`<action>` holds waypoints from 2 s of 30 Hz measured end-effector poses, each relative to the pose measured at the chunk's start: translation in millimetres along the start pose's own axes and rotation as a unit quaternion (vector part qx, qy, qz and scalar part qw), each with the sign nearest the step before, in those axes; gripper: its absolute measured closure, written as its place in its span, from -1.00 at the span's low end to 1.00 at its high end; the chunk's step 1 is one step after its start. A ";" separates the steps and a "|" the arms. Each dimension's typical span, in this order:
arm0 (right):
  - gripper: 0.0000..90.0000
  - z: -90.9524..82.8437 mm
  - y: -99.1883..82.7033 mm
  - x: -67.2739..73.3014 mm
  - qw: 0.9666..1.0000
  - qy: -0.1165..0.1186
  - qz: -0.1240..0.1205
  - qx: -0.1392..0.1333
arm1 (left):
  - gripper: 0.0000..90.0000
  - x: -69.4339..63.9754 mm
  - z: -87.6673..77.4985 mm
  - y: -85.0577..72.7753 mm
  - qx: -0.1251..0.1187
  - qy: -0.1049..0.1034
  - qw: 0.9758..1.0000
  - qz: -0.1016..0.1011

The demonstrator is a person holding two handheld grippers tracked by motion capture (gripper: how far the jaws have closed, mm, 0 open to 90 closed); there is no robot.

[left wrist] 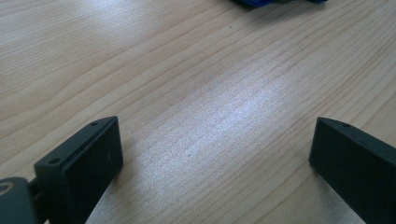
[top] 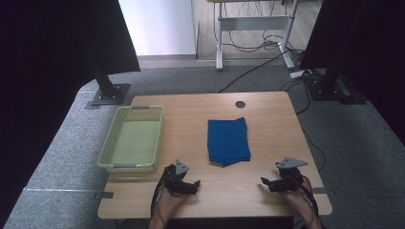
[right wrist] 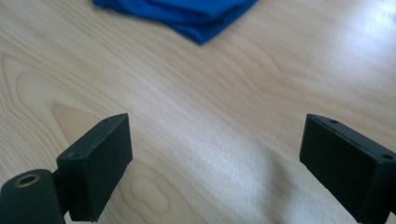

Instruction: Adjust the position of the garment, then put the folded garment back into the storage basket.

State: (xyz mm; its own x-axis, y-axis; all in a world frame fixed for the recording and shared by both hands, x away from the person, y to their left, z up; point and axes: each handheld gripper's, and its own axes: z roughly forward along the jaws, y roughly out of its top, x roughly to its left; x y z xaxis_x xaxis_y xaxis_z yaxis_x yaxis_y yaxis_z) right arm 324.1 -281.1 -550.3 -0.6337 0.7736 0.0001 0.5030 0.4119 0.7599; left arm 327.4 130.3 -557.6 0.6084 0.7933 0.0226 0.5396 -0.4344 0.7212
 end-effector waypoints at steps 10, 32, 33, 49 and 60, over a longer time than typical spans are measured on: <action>-0.82 1.2 -15.3 -2.1 1.000 -0.004 0.009 0.016 | -0.94 0.0 0.0 0.0 0.000 0.000 1.000 0.000; -0.85 0.8 -16.1 -1.9 1.000 -0.009 0.012 0.018 | -0.94 -0.5 -0.1 0.0 0.000 0.002 1.000 -0.002; -0.85 0.8 -16.1 -1.8 1.000 -0.009 0.012 0.018 | -0.94 -0.5 0.0 0.0 0.000 0.002 1.000 -0.002; -0.83 0.3 -16.3 -1.6 1.000 -0.010 0.013 0.018 | -0.87 2.0 -3.6 6.7 -0.006 -0.006 1.000 -0.004; -0.83 0.3 -16.3 -1.6 1.000 -0.010 0.013 0.018 | -0.88 4.2 -2.1 24.5 -0.013 -0.017 1.000 -0.001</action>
State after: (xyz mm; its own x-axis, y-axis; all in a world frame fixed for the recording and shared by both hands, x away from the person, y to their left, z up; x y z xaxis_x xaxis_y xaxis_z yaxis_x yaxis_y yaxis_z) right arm 317.1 -288.9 -562.9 -0.6086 0.7935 0.0057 0.5393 0.4084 0.7365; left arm 341.9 123.9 -538.4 0.6267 0.7793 -0.0012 0.5252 -0.4212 0.7394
